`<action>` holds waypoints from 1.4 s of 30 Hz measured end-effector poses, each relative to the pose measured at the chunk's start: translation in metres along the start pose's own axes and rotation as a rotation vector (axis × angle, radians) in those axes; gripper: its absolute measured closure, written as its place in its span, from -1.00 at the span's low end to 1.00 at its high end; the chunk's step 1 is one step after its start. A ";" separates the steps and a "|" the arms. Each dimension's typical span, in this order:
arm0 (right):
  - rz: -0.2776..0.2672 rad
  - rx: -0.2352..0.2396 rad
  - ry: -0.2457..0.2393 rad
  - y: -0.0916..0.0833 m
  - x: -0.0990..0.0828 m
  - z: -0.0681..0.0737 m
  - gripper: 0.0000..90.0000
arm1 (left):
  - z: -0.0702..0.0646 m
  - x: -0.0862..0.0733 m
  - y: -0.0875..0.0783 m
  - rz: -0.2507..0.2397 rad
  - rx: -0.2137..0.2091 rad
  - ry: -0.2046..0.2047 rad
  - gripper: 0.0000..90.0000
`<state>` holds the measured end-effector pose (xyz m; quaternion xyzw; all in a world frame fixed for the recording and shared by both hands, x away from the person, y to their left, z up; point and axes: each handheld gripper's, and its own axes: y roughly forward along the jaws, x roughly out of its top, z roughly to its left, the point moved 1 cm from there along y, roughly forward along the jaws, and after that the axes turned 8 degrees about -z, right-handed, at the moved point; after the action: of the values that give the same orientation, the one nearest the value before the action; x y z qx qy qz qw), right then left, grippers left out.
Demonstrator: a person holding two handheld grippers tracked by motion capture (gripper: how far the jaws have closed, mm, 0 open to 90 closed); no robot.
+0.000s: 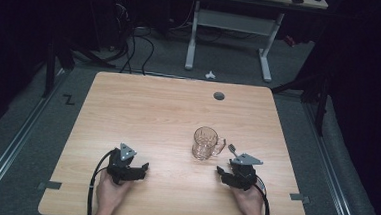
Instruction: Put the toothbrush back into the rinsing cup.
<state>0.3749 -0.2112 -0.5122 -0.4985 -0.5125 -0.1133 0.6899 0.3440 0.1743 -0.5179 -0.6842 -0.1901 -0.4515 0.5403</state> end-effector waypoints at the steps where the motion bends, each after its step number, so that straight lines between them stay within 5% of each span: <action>1: 0.000 0.000 0.000 0.000 0.000 0.000 -0.14 | 0.000 0.000 0.000 0.000 0.000 -0.001 -0.62; 31: 0.001 -0.002 -0.001 -0.002 -0.001 0.003 -0.12 | 0.001 0.000 0.000 0.007 0.015 -0.011 -0.67; 42: 0.007 0.005 -0.006 -0.008 0.001 0.006 0.05 | 0.001 0.000 0.001 0.008 0.017 -0.010 -0.68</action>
<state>0.3668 -0.2101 -0.5070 -0.4991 -0.5131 -0.1082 0.6899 0.3448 0.1745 -0.5179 -0.6826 -0.1940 -0.4445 0.5467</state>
